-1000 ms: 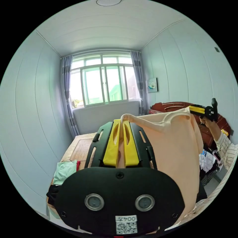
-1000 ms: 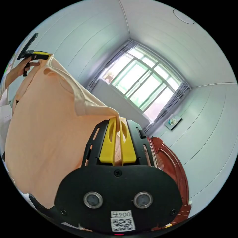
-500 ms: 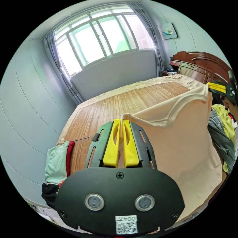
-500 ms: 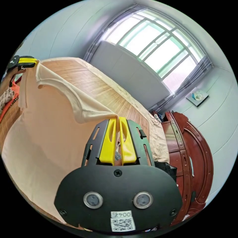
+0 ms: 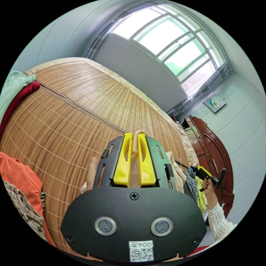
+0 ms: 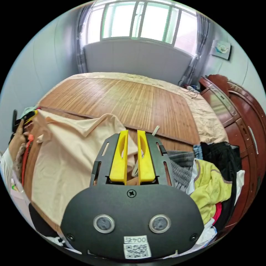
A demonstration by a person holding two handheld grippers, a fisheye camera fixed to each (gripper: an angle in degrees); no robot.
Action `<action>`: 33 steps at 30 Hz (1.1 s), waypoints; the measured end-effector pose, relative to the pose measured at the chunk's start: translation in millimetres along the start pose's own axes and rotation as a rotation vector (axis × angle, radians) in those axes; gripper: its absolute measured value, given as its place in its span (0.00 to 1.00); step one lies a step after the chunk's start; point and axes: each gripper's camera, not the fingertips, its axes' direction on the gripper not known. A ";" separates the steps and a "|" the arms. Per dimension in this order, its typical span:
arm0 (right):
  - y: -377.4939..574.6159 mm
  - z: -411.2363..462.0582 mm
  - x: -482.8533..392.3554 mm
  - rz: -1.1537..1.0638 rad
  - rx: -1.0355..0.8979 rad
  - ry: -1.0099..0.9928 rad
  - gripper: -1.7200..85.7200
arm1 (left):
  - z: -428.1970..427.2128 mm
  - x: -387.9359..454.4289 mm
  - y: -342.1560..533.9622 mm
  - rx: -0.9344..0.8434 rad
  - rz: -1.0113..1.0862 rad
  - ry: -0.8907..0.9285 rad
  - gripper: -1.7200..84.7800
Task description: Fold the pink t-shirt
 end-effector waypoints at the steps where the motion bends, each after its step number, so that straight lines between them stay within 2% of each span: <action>1: 26.6 -11.8 10.8 -0.006 -0.023 -0.077 0.09 | -4.8 -21.8 -3.4 -0.094 -0.039 0.030 0.08; 3: 74.3 -26.4 24.7 -0.009 -0.085 -0.173 0.09 | -19.9 -55.9 -2.3 -0.185 -0.129 0.043 0.10; 7: 202.3 -56.9 49.9 0.035 -0.205 -0.273 0.09 | -90.7 -108.3 31.6 -0.140 -0.233 0.177 0.12; 10: 281.5 -70.9 50.4 0.038 -0.272 -0.299 0.10 | -120.5 -118.3 88.5 -0.240 -0.172 0.223 0.12; 13: 331.3 -74.5 49.5 0.048 -0.282 -0.263 0.12 | -141.4 -116.7 174.2 -0.353 -0.071 0.142 0.14; 16: 351.8 -65.0 58.3 0.093 -0.297 -0.276 0.12 | -153.0 -111.8 262.0 -0.427 -0.004 0.139 0.16; 19: 359.0 -54.7 81.3 0.212 -0.294 -0.370 0.13 | -161.1 -110.0 327.8 -0.436 0.005 0.170 0.17; 22: 361.8 -48.4 101.0 0.298 -0.291 -0.431 0.16 | -161.2 -112.8 365.2 -0.430 -0.018 0.209 0.18; 33: 381.1 -24.8 148.2 0.441 -0.342 -0.536 0.15 | -166.7 -99.5 393.1 -0.409 0.024 0.064 0.17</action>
